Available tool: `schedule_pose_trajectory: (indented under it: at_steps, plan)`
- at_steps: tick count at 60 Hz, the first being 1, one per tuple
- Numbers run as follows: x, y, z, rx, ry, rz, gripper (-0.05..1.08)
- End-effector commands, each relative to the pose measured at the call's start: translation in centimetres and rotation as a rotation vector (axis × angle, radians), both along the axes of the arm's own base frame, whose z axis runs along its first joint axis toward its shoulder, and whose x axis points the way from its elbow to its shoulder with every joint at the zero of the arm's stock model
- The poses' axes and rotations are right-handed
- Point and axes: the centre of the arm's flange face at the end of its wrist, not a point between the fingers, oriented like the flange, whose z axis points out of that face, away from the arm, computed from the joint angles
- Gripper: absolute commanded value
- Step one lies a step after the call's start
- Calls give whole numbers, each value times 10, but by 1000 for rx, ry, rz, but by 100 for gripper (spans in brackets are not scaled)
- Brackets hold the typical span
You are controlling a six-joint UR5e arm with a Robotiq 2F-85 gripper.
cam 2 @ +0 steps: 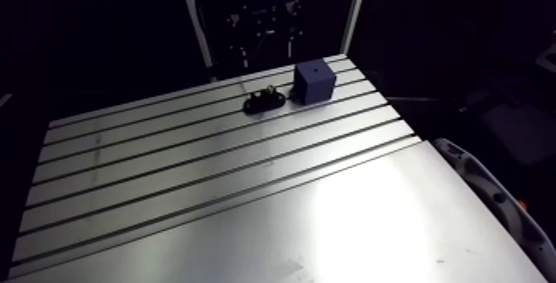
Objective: Pick up the M10 bolt and insert it into the hole until fully seated.
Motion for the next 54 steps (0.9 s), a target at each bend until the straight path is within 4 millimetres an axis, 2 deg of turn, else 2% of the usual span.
schedule_pose_trajectory:
  at_steps: [1, 5, 7, 15, 39, 54]
  plan:
    - [1, 0, -11, -7, -16, 10, 25]
    - [2, 0, -14, -7, -16, 10, 29]
    - [2, 0, -16, -6, -15, 10, 34]
    - [2, 4, -26, -9, -25, 7, 41]
    - [4, 16, -35, -16, -33, 9, 44]
    - [4, 13, -38, -27, -32, 11, 44]
